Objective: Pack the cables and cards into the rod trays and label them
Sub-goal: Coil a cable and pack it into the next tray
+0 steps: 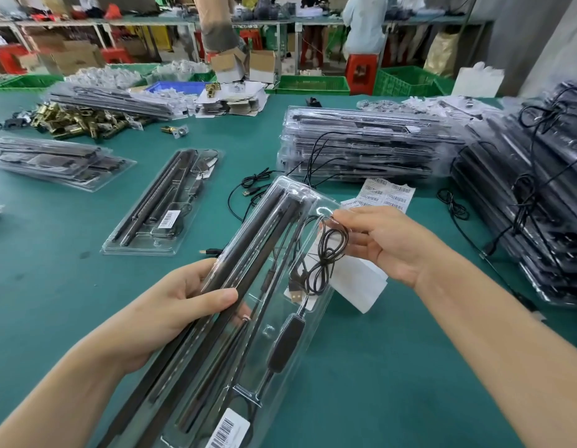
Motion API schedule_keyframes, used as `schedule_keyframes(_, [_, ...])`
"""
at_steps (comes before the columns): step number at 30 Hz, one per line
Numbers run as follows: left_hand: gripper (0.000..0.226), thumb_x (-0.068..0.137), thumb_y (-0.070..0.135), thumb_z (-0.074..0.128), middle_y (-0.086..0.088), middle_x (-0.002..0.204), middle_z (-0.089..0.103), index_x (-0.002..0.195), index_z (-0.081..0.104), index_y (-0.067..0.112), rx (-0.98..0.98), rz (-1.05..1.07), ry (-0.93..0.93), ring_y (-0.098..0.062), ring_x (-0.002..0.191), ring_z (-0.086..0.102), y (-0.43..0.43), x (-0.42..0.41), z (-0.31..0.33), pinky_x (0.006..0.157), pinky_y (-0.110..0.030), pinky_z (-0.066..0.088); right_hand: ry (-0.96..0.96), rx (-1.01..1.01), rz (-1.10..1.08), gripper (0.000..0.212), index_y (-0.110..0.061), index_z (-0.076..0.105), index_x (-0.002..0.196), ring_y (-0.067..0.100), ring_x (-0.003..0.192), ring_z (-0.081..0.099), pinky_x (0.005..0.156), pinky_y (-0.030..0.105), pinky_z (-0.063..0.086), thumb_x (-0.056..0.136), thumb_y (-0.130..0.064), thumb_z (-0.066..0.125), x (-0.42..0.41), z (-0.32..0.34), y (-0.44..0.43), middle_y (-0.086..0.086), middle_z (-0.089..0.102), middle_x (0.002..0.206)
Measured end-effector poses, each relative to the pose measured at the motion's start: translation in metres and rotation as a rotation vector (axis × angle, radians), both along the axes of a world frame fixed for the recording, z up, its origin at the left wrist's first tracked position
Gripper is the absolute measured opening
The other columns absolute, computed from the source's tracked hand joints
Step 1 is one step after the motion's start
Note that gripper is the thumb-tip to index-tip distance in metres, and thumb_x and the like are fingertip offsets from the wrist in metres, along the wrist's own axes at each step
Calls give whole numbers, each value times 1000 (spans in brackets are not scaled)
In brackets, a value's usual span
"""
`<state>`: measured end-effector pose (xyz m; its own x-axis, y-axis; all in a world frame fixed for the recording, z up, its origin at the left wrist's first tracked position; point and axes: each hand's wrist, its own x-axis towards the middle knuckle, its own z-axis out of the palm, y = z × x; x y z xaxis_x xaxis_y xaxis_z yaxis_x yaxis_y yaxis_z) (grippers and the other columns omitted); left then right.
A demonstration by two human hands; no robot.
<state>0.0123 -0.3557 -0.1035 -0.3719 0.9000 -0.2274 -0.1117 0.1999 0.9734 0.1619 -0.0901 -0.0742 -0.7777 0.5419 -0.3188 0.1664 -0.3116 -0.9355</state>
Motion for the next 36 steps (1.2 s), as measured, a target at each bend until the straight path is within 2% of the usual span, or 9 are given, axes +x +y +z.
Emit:
schedule_keyframes(5, [34,89,29,71,-18,103,73,119,68,15,28,-16,-48,-24,84,72,-3,-1,-7,72,-34,61,25,-68,-27,9,-1,72,96,14,65,69,62,28,62,95,-8,66,-3,-3,-2,5,75,80])
schedule_keyframes(9, [36,88,32,74,-19,102,72,119,67,13,31,-6,-52,-24,82,71,-5,-2,-11,71,-34,60,-24,31,-3,17,5,72,102,17,71,68,66,30,63,93,-9,69,-5,-5,-1,11,76,90])
schedule_keyframes(15, [47,85,35,79,-21,100,72,122,66,9,45,-37,-62,-24,81,71,-11,-2,-12,71,-34,60,-119,80,270,21,0,74,104,16,79,74,65,27,60,94,-18,68,7,5,15,10,77,96])
schedule_keyframes(18, [46,83,34,80,-22,101,72,121,67,10,51,-24,-83,-26,81,72,-7,-2,-16,71,-35,61,-106,-15,220,14,-13,81,92,13,74,72,63,32,61,93,-20,69,10,3,15,5,75,93])
schedule_keyframes(22, [56,79,38,85,-23,102,71,122,66,9,44,-5,-122,-28,81,71,-5,1,-21,72,-38,61,-80,-115,136,19,-8,73,108,11,68,70,61,31,60,94,-19,68,9,-5,11,4,73,94])
schedule_keyframes(25, [61,77,41,88,-24,102,70,122,64,7,39,-2,-125,-28,80,70,-6,2,-24,72,-39,62,-84,-101,143,19,-8,72,105,12,68,71,61,30,60,93,-22,68,8,-8,8,5,75,93])
schedule_keyframes(30, [53,83,35,81,-26,107,71,127,65,9,11,84,-166,-29,79,74,-6,-6,-19,72,-41,64,-22,-35,103,49,-12,78,110,16,70,70,62,29,59,72,-44,77,-8,1,1,8,73,96])
schedule_keyframes(34, [58,77,41,86,-27,111,72,125,68,14,-23,114,-121,-30,81,75,-10,-25,-7,72,-43,64,85,-57,89,50,-4,71,116,20,92,74,73,31,62,87,-45,70,-14,8,-3,13,76,108])
schedule_keyframes(36, [44,84,37,82,-27,108,73,120,70,13,-29,195,-105,-29,78,76,-12,-44,-1,68,-42,64,110,-23,58,43,-7,68,118,21,100,75,76,31,62,94,-42,66,-8,8,-3,10,77,110])
